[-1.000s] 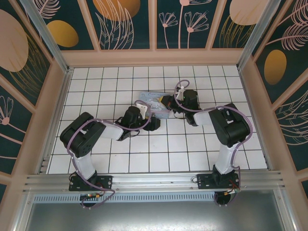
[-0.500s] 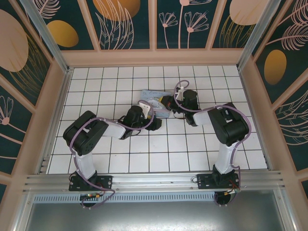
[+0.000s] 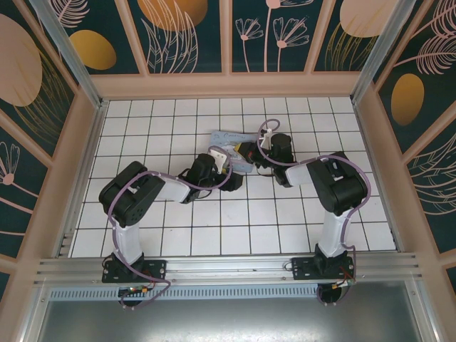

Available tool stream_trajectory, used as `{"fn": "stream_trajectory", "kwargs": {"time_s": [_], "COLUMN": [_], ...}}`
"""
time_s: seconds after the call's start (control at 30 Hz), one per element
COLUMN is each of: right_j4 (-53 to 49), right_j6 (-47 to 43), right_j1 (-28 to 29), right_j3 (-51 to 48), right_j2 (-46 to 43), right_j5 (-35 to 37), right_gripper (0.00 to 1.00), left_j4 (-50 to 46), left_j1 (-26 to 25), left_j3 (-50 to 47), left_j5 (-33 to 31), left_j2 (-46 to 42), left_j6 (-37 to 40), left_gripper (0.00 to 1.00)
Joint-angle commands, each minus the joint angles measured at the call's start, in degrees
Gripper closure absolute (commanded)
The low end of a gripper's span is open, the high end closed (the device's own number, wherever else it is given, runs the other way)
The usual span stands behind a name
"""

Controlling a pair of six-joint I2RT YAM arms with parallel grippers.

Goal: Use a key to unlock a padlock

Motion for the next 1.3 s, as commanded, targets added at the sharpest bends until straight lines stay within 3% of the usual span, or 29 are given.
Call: {"fn": "stream_trajectory", "kwargs": {"time_s": [0.0, 0.4, 0.77, 1.27], "right_j4": [1.6, 2.0, 3.4, 4.7], "right_j6": [0.7, 0.9, 1.6, 2.3], "right_j1": [-0.1, 0.0, -0.1, -0.1], "right_j3": [0.7, 0.4, -0.3, -0.8], "right_j2": [1.6, 2.0, 2.2, 2.4], "right_j5": [-0.6, -0.6, -0.7, -0.9], "right_gripper": [1.0, 1.0, 1.0, 1.0], "left_j4": [1.0, 6.2, 12.3, 28.1], "left_j1": [-0.7, -0.6, -0.6, -0.6], "left_j3": [1.4, 1.7, -0.6, -5.7], "left_j5": [3.2, 9.0, 4.8, 5.0], "left_j2": [1.6, 2.7, 3.3, 4.0], "left_j6": [0.2, -5.0, -12.2, -26.1], "left_gripper": [0.13, 0.13, 0.12, 0.12]}}
